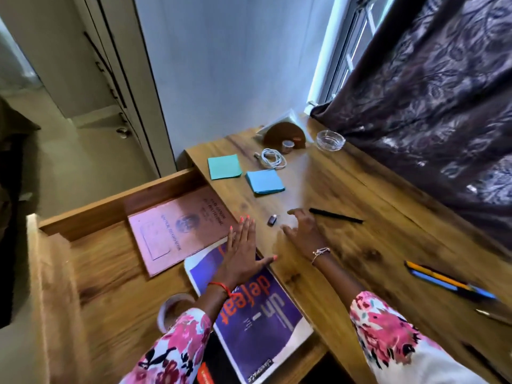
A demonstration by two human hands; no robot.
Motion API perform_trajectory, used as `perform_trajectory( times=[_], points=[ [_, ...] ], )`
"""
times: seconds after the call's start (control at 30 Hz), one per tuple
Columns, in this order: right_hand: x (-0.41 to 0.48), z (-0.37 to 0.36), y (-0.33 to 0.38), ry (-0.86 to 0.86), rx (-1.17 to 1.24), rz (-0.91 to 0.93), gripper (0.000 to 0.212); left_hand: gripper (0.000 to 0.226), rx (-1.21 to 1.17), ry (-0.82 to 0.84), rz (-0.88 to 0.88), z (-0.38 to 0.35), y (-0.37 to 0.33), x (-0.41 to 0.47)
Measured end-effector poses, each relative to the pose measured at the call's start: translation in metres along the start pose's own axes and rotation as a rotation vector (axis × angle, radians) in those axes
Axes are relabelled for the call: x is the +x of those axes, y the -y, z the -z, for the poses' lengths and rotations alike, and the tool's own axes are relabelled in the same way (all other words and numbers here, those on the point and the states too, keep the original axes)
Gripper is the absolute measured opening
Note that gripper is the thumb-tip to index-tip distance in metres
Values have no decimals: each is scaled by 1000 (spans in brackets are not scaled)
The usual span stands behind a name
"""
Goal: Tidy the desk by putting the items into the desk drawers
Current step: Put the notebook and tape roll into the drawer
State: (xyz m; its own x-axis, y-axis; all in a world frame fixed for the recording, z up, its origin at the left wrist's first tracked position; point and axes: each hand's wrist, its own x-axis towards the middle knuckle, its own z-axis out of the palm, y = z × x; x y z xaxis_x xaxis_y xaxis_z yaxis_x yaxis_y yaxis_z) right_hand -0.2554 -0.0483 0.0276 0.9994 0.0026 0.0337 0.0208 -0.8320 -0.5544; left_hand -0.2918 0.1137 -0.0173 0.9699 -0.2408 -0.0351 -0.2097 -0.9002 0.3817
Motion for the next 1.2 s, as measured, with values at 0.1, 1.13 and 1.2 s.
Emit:
perform_trajectory(
  times=[0.1,1.13,1.2],
  points=[
    [14,-4,-4,73,9,22,41,104,18,71,23,-11,-5,10],
    [-114,-185,164,511,219,528,43,80,-19,-164,570,52,198,-212],
    [-133,-204,168,547,120,578,44,78,-2,-149,570,47,201,-225]
  ],
)
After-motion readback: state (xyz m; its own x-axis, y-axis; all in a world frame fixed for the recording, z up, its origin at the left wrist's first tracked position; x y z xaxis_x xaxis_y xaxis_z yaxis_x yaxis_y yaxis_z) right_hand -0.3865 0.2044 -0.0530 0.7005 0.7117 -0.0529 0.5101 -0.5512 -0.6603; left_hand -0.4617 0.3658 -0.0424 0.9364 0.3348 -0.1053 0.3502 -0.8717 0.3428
